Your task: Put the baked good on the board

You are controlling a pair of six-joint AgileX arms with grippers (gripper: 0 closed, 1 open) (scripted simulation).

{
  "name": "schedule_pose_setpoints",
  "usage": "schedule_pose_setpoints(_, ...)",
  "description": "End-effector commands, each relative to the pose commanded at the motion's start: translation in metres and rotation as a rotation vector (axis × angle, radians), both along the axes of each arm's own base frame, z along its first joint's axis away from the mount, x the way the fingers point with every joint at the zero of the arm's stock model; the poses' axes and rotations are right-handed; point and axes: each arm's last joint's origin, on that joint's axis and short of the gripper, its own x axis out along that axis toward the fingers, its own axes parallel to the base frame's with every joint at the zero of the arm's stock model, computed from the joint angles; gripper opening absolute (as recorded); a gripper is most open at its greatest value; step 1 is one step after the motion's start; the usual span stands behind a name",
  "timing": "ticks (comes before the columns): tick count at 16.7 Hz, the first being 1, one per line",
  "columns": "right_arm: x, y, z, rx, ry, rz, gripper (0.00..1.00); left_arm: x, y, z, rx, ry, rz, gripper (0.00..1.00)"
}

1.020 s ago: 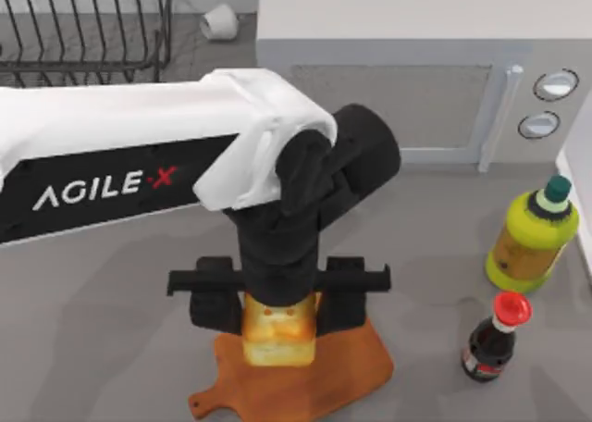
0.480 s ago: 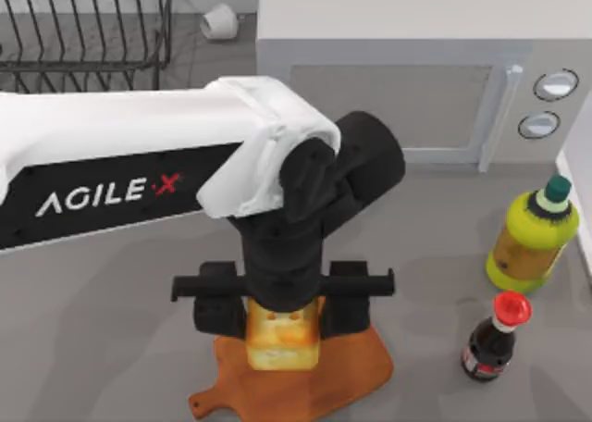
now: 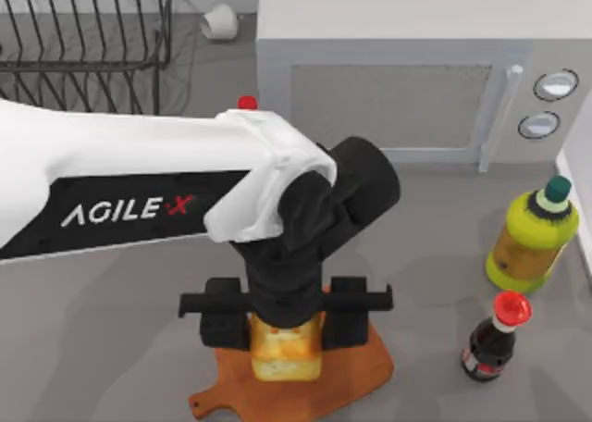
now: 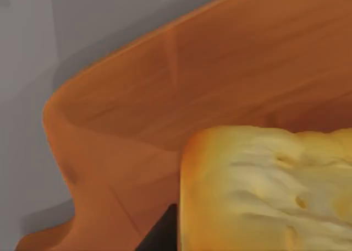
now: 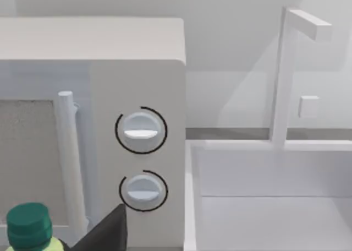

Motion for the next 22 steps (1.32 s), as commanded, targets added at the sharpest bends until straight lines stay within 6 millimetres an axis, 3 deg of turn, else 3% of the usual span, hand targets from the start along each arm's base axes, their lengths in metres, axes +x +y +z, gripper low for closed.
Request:
schedule_pose_setpoints(7,0.0000,0.0000,0.0000,0.000,0.000,0.000,1.00,-0.0011,0.0008,-0.0121,0.013,0.009,0.000,0.00)
schedule_pose_setpoints(20,0.0000,0.0000,0.0000,0.000,0.000,0.000,1.00,-0.0011,0.0008,-0.0121,0.013,0.009,0.000,0.98)
schedule_pose_setpoints(22,0.0000,0.0000,0.0000,0.000,0.000,0.000,1.00,-0.0011,0.0008,-0.0121,0.013,0.009,0.000,1.00)
